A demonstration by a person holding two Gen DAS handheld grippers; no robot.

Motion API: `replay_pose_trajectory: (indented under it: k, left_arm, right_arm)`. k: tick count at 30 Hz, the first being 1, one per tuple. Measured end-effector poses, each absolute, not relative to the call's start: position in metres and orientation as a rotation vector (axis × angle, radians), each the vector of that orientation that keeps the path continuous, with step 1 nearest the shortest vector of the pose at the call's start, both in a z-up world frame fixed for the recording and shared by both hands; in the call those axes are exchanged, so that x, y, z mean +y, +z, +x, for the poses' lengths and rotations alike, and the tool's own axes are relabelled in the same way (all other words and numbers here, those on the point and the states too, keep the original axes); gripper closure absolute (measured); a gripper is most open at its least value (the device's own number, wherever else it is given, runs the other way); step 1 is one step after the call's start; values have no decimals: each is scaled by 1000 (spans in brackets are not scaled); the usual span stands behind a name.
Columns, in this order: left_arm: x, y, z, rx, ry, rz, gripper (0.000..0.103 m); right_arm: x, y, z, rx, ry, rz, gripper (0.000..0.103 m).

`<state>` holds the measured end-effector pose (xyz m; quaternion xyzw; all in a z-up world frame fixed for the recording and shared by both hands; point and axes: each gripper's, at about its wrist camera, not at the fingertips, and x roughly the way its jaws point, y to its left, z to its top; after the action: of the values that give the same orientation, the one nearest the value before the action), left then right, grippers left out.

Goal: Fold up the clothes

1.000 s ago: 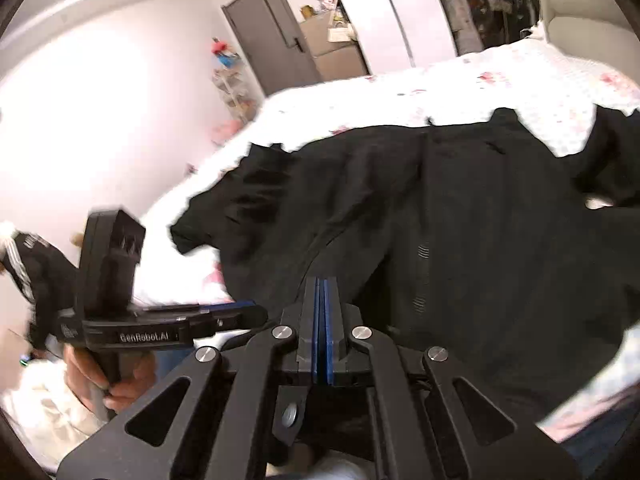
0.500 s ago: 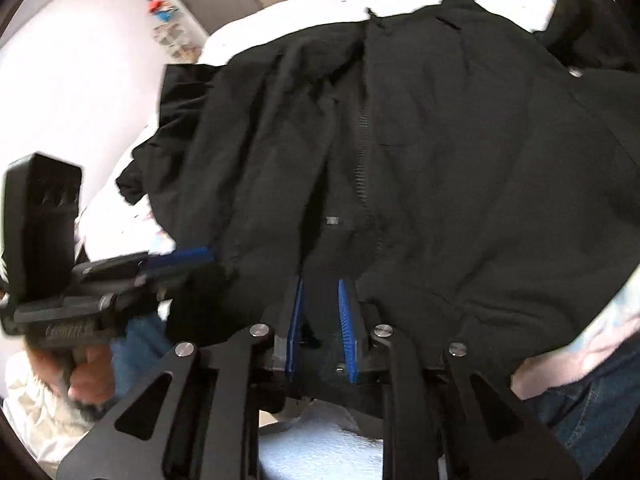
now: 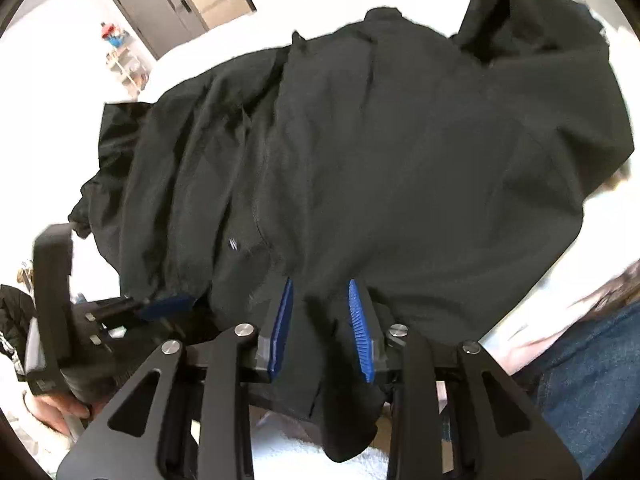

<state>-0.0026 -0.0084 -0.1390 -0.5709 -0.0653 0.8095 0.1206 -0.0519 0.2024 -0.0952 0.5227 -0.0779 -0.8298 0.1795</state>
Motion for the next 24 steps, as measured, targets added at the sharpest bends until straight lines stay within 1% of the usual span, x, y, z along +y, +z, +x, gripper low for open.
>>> replay_pose_trajectory:
  k: [1, 2, 4, 5, 7, 11, 12, 13, 15, 16, 17, 19, 20, 21, 22, 23, 24]
  left_arm:
    - [-16, -139, -4, -270, 2340, -1667, 102]
    - [-19, -134, -4, -318, 2319, -1647, 102]
    - [-21, -119, -4, -386, 2279, -1593, 102]
    - [-21, -112, -4, -419, 2259, -1566, 103]
    - [-15, -89, -4, -437, 2225, -1474, 103]
    - [15, -39, -16, -468, 2143, -1282, 103]
    - [23, -37, -22, -444, 2125, -1280, 103]
    - [32, -39, -27, -406, 2111, -1295, 103]
    - [46, -68, -40, -344, 2083, -1418, 102]
    - [50, -89, -46, -341, 2053, -1503, 102]
    - [54, -112, -51, -350, 2015, -1593, 102]
    - [46, -147, -50, -434, 1961, -1687, 99]
    - [39, -150, -49, -493, 1941, -1683, 99]
    - [31, -149, -49, -556, 1924, -1659, 97]
    - [23, -143, -46, -584, 1938, -1625, 85]
    - [15, -135, -41, -598, 1966, -1587, 64]
    - [7, -128, -36, -611, 1993, -1548, 56]
  right_arm:
    - [201, -102, -52, -206, -2331, 1494, 66]
    - [199, -109, -53, -187, -2319, 1504, 65]
    - [198, -112, -54, -183, -2308, 1503, 63]
    - [197, -112, -54, -186, -2304, 1500, 58]
    - [199, -113, -56, -212, -2292, 1500, 53]
    - [204, -115, -60, -274, -2267, 1504, 53]
    - [205, -115, -61, -290, -2261, 1504, 53]
    - [206, -116, -62, -305, -2254, 1505, 53]
    - [210, -116, -64, -342, -2241, 1510, 55]
    - [214, -116, -65, -367, -2234, 1518, 60]
    - [219, -114, -66, -398, -2228, 1524, 64]
    - [231, -108, -67, -464, -2235, 1522, 64]
    - [234, -103, -67, -478, -2243, 1511, 64]
    - [237, -99, -66, -480, -2253, 1495, 63]
    - [237, -95, -66, -483, -2248, 1482, 61]
    - [235, -92, -66, -486, -2233, 1469, 60]
    - [231, -90, -67, -492, -2198, 1455, 59]
